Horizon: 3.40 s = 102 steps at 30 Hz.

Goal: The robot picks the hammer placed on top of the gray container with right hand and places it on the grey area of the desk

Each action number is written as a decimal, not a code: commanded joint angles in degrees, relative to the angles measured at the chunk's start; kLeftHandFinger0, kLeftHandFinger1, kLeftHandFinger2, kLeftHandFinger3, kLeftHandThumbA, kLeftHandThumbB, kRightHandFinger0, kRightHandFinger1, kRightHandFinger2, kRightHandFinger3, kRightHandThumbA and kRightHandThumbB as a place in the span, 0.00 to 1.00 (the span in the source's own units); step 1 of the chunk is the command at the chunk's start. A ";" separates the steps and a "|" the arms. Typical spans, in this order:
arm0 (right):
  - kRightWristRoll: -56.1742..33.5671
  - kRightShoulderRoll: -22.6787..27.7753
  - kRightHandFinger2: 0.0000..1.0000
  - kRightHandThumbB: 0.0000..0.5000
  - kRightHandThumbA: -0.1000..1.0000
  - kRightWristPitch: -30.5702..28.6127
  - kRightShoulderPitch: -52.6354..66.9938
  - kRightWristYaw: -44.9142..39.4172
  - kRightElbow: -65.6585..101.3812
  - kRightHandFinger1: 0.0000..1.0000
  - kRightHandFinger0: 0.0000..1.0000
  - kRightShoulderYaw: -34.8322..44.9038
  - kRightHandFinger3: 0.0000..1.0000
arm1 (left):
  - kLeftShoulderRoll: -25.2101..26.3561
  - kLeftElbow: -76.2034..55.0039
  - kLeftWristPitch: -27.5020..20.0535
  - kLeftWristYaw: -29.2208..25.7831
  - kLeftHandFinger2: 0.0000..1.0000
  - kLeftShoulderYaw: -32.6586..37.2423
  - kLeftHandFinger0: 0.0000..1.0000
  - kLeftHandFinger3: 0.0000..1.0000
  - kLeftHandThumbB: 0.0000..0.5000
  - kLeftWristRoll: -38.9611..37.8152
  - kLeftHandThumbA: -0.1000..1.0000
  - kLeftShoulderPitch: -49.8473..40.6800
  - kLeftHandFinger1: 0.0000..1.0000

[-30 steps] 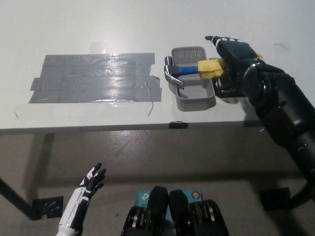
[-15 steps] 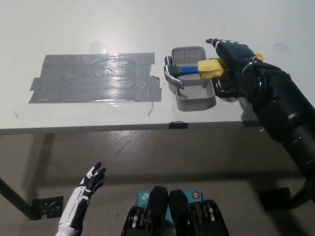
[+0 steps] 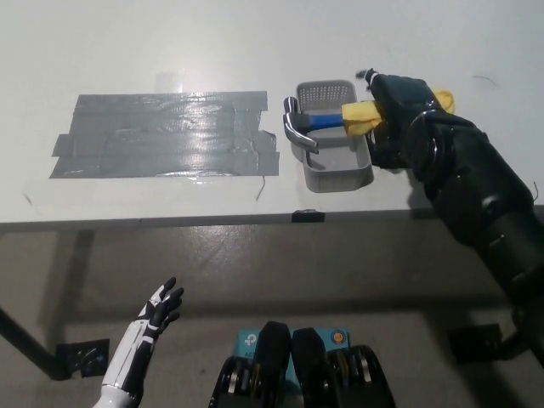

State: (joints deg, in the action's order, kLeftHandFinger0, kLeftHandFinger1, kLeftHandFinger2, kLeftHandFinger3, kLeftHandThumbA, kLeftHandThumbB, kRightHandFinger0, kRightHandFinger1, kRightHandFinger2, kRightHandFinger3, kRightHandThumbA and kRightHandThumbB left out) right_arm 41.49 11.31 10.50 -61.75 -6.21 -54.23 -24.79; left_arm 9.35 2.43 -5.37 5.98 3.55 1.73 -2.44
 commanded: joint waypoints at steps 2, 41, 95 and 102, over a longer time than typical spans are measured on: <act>3.21 -0.05 0.51 0.40 0.00 -5.39 -3.02 17.28 -0.40 0.28 0.00 -1.17 0.23 | 1.07 -1.33 -1.89 1.12 1.00 0.11 1.00 1.00 0.28 0.24 1.00 1.06 1.00; 2.91 -5.58 0.74 0.35 0.00 -10.26 -11.71 30.61 3.49 0.37 0.00 -0.80 0.95 | 1.58 -0.47 -2.23 1.40 1.00 0.05 1.00 1.00 0.33 -0.30 1.00 2.34 1.00; -38.51 -22.92 1.00 1.00 0.81 -11.90 -12.42 -13.51 -15.18 1.00 1.00 25.84 1.00 | 1.16 -0.79 -1.17 1.64 1.00 0.43 1.00 1.00 0.40 0.69 1.00 2.97 1.00; -57.29 -26.29 1.00 1.00 0.90 -2.10 -13.47 -20.82 2.81 1.00 1.00 38.75 1.00 | 1.32 -0.30 -1.73 1.88 1.00 0.49 1.00 1.00 0.37 0.58 1.00 3.69 1.00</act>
State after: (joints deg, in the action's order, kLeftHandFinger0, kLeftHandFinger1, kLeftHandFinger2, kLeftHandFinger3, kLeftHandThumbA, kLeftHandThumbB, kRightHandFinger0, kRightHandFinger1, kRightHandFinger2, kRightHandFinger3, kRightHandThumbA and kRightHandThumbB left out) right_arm 17.79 -10.04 0.50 -67.40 -3.92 -72.24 -2.54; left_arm 10.00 2.76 -5.07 6.96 3.64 1.73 -1.03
